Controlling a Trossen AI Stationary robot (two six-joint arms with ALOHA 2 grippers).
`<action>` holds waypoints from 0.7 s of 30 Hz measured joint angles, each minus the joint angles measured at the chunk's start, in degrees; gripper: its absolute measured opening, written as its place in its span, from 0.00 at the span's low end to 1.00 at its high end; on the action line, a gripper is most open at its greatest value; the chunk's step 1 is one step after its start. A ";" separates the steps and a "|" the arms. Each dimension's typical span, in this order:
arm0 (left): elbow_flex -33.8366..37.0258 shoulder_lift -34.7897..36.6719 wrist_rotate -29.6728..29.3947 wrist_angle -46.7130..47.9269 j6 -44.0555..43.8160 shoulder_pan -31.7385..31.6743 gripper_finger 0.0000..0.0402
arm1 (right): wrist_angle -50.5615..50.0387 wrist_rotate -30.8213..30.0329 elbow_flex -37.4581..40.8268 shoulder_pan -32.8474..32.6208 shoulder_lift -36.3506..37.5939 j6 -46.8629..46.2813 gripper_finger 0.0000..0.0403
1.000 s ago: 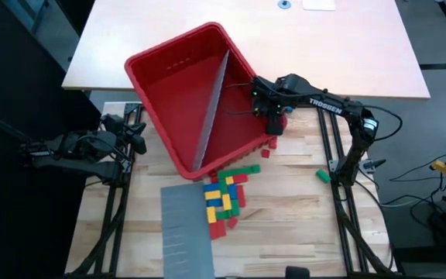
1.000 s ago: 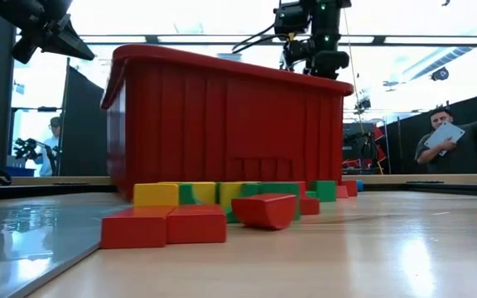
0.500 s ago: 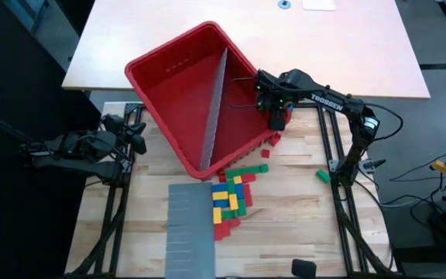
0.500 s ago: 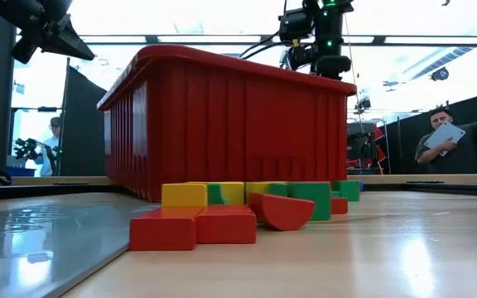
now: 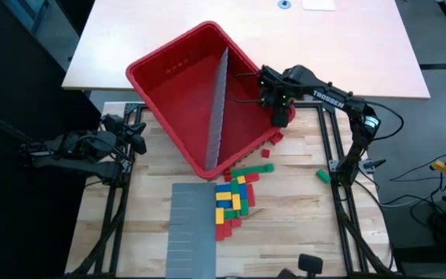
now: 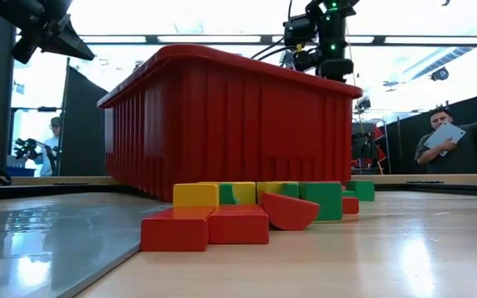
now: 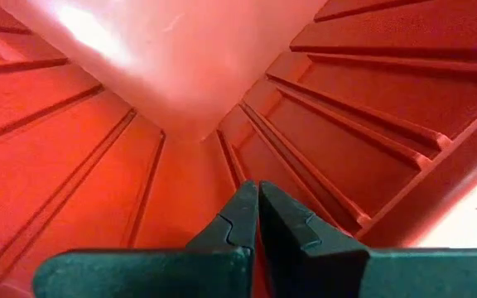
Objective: Sort blocks
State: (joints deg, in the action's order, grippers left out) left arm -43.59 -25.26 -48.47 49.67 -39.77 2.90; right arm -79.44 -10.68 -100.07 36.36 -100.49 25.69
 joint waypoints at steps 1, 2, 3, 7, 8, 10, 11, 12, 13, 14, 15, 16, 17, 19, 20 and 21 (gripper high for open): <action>0.00 0.00 0.00 0.00 0.00 -0.01 0.00 | -0.06 0.04 0.00 0.25 0.00 0.00 0.00; 0.00 0.00 -0.02 0.00 0.00 -0.02 0.00 | -0.14 0.05 0.00 0.52 0.00 0.02 0.00; 0.00 0.00 -0.01 0.00 0.00 -0.02 0.00 | -0.26 0.10 0.00 0.78 0.00 0.04 0.00; 0.00 0.00 -0.07 0.00 0.00 0.00 0.00 | -0.98 0.06 -0.01 1.82 0.00 0.04 0.00; 0.00 0.00 -0.23 0.02 0.02 0.00 0.00 | -1.07 -0.02 -0.02 2.06 0.00 0.04 0.00; 0.00 0.00 -0.41 0.02 0.00 0.00 0.00 | -1.10 -0.06 -0.02 2.39 0.00 -0.03 0.00; 0.00 0.00 -0.44 0.02 0.02 -0.02 0.00 | -1.05 -0.07 0.00 2.40 0.00 -0.14 0.00; 0.00 0.00 -0.44 0.02 0.01 -0.02 0.00 | -1.03 0.01 -0.01 2.40 0.05 -0.13 0.00; 0.00 0.00 -0.44 0.02 0.02 -0.02 0.00 | -0.98 0.57 0.00 2.40 0.19 -0.19 0.00; 0.00 0.00 -0.44 0.02 0.02 -0.01 0.00 | -0.81 2.03 0.00 2.37 0.29 -0.54 0.00; 0.00 0.00 -0.44 0.02 0.02 -0.01 0.00 | -0.66 4.05 0.04 2.27 0.52 -1.15 0.00; 0.00 0.00 -0.44 0.02 0.02 -0.01 0.00 | -0.17 6.39 0.09 2.27 0.76 -2.34 0.00; 0.00 0.00 -0.44 0.03 0.02 -0.01 0.00 | 0.92 8.65 0.09 2.20 1.06 -3.35 0.00; 0.00 0.00 -0.44 0.04 0.02 -0.02 0.00 | 2.85 11.53 0.09 1.90 1.70 -5.17 0.00; 0.00 0.00 -0.46 0.05 0.02 -0.02 0.00 | 3.86 11.96 0.09 1.60 1.97 -5.67 0.00; 0.00 0.00 -0.46 0.06 0.02 -0.02 0.00 | 5.03 12.17 0.09 1.38 2.26 -6.12 0.00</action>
State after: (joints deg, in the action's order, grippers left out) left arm -43.59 -25.26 -48.93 49.73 -39.75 2.88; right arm -74.41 1.49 -99.98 37.74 -98.23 19.57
